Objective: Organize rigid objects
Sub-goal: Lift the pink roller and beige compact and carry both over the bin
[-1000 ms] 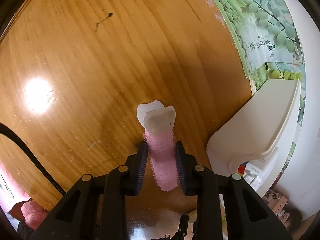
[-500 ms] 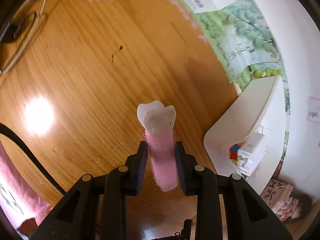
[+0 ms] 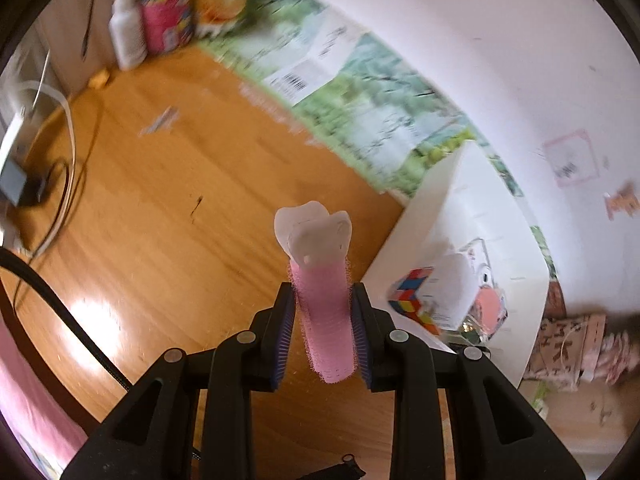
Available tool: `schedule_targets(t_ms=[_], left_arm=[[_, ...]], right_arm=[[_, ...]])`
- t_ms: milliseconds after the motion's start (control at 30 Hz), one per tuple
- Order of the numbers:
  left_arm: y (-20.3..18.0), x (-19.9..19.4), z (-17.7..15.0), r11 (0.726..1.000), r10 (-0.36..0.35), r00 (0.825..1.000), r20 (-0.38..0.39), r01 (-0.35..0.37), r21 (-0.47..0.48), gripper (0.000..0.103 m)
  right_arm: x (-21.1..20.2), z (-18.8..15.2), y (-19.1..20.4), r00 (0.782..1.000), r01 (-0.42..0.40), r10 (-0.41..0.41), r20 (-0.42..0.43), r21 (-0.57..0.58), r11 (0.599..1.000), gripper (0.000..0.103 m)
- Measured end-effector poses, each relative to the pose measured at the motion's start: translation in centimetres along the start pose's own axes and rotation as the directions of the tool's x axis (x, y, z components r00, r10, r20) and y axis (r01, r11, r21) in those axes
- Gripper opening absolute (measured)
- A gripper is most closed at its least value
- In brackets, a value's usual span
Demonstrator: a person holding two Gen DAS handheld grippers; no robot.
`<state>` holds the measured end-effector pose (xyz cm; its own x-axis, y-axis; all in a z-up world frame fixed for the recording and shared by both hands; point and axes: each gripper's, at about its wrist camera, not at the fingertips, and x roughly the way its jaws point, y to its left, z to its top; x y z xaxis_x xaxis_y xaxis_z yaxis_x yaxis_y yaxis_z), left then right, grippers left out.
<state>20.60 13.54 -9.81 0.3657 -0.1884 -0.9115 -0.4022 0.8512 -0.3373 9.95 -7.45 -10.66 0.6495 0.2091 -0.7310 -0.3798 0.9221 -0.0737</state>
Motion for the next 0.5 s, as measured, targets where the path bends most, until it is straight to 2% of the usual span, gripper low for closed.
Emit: schedule_targets(t_ms=[267, 500], left_arm=[[-2.7, -2.0, -0.5, 0.984, -0.007, 0.991, 0.132, -0.016, 0.177, 0.030], [-4.6, -3.7, -1.1, 0.948, -0.103, 0.969, 0.225, 0.027, 0.316, 0.030]], right_arm=[[-0.6, 2.0, -0.8, 0.996, -0.004, 0.001, 0.094, 0.034, 0.999, 0.055], [-0.6, 2.6, -1.8, 0.986, 0.030, -0.042, 0.161, 0.076, 0.997, 0.055]])
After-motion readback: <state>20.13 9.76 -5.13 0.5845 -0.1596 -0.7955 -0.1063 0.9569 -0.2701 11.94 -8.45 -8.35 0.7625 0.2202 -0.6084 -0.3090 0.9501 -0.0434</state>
